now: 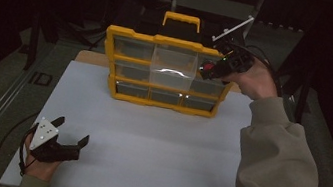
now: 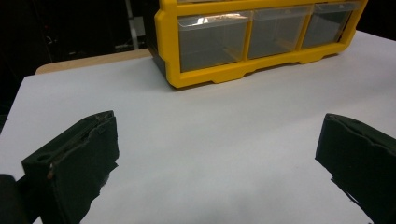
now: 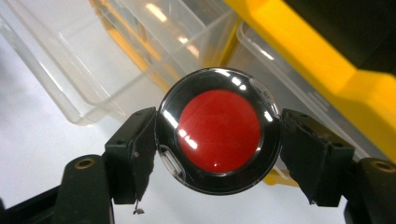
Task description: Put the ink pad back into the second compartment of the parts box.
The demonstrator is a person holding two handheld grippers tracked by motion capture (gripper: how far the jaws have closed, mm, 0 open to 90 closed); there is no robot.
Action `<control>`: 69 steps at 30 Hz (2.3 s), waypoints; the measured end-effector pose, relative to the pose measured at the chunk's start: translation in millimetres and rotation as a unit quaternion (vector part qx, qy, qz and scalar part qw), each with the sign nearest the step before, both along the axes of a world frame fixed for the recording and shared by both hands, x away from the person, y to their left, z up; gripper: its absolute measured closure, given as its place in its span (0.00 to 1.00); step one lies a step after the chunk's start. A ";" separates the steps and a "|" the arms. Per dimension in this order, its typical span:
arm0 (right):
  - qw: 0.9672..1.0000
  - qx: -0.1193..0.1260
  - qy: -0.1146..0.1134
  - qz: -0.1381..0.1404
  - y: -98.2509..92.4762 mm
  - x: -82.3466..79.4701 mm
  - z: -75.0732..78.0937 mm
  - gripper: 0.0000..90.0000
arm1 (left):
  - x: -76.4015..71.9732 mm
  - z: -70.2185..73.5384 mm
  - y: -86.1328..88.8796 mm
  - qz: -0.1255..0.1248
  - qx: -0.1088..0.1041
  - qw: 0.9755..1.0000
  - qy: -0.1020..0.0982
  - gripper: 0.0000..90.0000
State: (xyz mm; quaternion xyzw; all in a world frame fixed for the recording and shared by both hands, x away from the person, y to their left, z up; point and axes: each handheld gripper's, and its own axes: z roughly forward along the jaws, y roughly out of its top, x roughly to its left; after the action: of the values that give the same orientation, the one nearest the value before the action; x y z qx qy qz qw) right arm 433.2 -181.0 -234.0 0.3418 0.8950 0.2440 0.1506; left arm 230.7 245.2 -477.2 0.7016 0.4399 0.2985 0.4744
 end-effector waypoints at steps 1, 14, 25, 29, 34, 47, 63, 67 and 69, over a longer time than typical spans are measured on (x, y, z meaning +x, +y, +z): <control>1.000 0.003 -0.001 0.001 0.1 -0.6 1.4 0.33 | 0.0 0.0 -0.1 0.000 0.000 1.000 0.000 0.00; 1.000 0.024 -0.010 0.007 3.9 -2.9 12.0 0.33 | 0.1 -0.2 0.0 0.001 0.001 1.000 0.000 0.00; 0.998 0.055 -0.020 0.013 10.7 -5.0 21.9 0.33 | 0.1 -0.1 0.1 0.000 0.000 1.000 0.000 0.00; 0.998 0.055 -0.023 0.019 17.3 -5.0 22.6 0.33 | 0.1 -0.1 0.4 0.001 0.001 1.000 0.000 0.00; 0.997 0.067 -0.026 0.023 24.2 -5.3 25.3 0.33 | -0.1 0.1 0.8 0.001 0.001 1.000 0.000 0.00; 0.995 0.077 -0.039 0.039 44.9 -11.1 19.7 0.33 | -0.4 0.3 1.6 0.004 0.000 1.000 -0.001 0.00; 0.995 0.094 -0.027 0.034 53.8 -7.1 10.7 0.33 | -0.4 0.4 1.4 0.004 0.001 1.000 0.000 0.00; 0.994 0.107 -0.027 0.027 54.9 -4.7 9.5 0.33 | -0.4 0.4 1.5 0.005 0.002 1.000 0.000 0.00; 0.993 0.115 -0.027 0.022 55.1 -3.9 8.8 0.33 | -0.3 0.3 1.7 0.004 0.001 1.000 0.000 0.00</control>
State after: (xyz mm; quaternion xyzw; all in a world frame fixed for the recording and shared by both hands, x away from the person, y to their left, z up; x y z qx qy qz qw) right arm 429.3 -126.0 -225.2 0.3305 0.8638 0.3576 0.1292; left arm 230.4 246.9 -476.9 0.7003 0.4425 0.3010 0.4723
